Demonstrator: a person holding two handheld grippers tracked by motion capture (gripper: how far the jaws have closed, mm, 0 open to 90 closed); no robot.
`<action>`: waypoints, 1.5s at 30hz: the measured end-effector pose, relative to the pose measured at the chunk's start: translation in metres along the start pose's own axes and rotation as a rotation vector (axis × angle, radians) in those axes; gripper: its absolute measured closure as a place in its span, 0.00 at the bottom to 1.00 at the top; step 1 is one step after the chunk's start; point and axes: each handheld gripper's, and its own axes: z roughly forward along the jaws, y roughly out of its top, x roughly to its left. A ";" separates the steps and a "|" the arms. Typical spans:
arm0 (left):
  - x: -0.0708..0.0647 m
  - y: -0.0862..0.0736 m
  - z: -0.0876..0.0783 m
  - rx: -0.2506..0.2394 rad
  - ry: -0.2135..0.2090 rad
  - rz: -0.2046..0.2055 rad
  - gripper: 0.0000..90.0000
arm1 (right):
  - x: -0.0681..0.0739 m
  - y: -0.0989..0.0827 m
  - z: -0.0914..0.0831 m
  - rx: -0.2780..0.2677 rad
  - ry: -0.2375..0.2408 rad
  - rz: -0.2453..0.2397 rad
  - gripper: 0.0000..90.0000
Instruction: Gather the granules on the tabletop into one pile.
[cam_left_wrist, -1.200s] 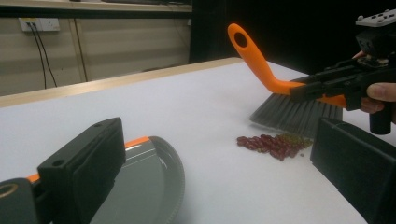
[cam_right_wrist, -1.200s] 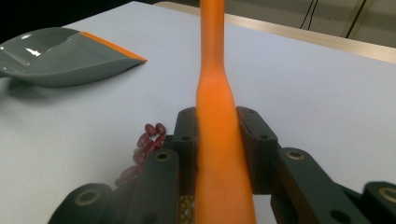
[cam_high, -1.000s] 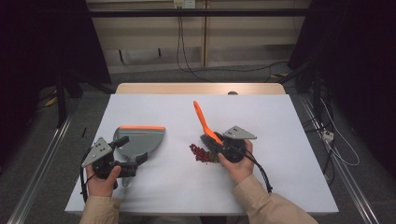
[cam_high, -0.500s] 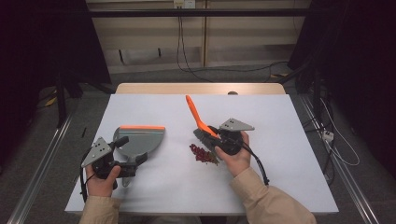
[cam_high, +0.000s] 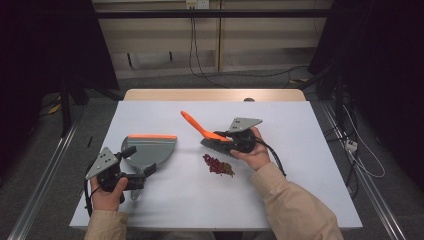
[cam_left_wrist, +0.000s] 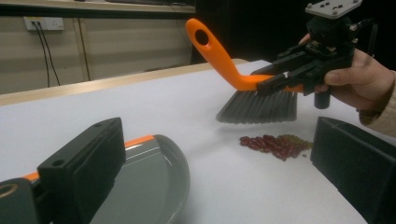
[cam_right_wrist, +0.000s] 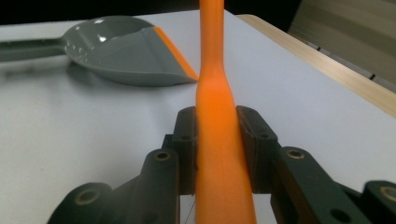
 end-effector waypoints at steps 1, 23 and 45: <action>0.001 0.000 0.000 -0.002 0.003 -0.002 0.04 | -0.002 0.001 0.003 -0.002 0.014 -0.016 0.79; 0.002 -0.002 -0.005 0.026 0.005 -0.010 0.04 | 0.009 -0.004 0.001 0.049 0.155 -0.082 0.79; -0.008 -0.008 0.002 0.203 0.035 -0.014 0.05 | 0.014 -0.021 -0.075 -0.068 -0.077 0.150 0.79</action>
